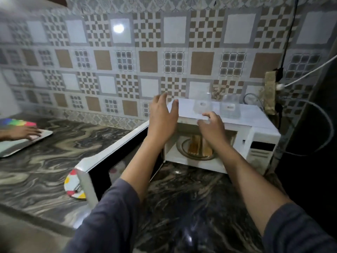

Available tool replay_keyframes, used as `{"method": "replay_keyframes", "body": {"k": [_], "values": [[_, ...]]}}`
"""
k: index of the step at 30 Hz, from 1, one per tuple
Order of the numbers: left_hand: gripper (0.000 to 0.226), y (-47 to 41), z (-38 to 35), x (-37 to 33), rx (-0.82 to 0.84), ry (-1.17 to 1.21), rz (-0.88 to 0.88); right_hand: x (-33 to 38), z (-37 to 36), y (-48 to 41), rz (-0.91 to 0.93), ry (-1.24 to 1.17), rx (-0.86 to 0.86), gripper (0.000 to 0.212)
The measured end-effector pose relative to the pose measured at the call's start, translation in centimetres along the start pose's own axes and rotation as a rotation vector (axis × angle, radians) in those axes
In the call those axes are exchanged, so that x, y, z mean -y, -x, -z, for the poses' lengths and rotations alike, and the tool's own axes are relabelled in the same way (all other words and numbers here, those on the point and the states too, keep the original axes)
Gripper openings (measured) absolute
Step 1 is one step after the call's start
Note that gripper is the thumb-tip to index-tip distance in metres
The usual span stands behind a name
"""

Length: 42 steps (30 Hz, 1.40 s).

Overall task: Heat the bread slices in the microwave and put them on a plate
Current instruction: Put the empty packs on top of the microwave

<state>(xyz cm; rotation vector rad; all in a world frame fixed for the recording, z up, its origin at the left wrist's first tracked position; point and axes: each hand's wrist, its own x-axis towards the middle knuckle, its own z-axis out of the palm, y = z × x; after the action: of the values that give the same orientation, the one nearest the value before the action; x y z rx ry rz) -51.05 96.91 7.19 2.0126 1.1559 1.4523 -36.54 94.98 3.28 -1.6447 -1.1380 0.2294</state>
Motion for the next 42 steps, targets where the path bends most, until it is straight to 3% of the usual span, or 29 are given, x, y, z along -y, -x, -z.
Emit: {"method": "replay_keyframes", "body": {"k": [7, 10, 12, 15, 17, 22, 29, 32, 35, 42], "values": [[0.03, 6.5, 11.2, 5.2, -0.329, -0.036, 0.072, 5.4, -7.2, 7.7, 0.158, -0.103, 0.213, 0.029], [0.024, 7.8, 14.6, 10.0, -0.442, 0.084, 0.292, 8.5, -11.0, 10.8, 0.287, -0.099, 0.361, 0.03], [0.028, 8.8, 16.0, 13.5, -0.398, 0.252, 0.511, 10.0, -13.8, 12.8, 0.375, -0.078, 0.432, 0.031], [0.035, 11.4, 16.1, 17.3, -0.103, 0.522, 0.707, 10.2, -17.6, 15.1, 0.481, 0.031, 0.507, 0.036], [0.038, 13.3, 15.5, 18.0, 0.019, 0.496, 0.691, 9.3, -19.0, 16.1, 0.543, 0.11, 0.493, 0.038], [0.035, 15.3, 13.8, 17.2, 0.051, 0.474, 0.535, 7.2, -17.2, 17.9, 0.56, -0.019, 0.372, 0.041], [0.037, 20.5, 6.6, 14.2, 0.237, 0.605, 0.305, 2.4, -9.5, 19.5, 0.436, -0.097, 0.089, 0.035], [0.031, 21.3, 2.9, 12.3, 0.363, 0.538, 0.152, 0.0, -5.4, 19.9, 0.394, -0.011, -0.024, 0.032], [0.022, 20.9, -1.7, 10.9, 0.432, 0.475, 0.137, -2.4, -1.4, 18.9, 0.351, 0.119, -0.097, 0.032], [0.017, 18.8, -11.0, 7.0, 0.379, 0.446, 0.119, -7.8, 5.5, 13.2, 0.332, 0.306, -0.193, 0.034]]}}
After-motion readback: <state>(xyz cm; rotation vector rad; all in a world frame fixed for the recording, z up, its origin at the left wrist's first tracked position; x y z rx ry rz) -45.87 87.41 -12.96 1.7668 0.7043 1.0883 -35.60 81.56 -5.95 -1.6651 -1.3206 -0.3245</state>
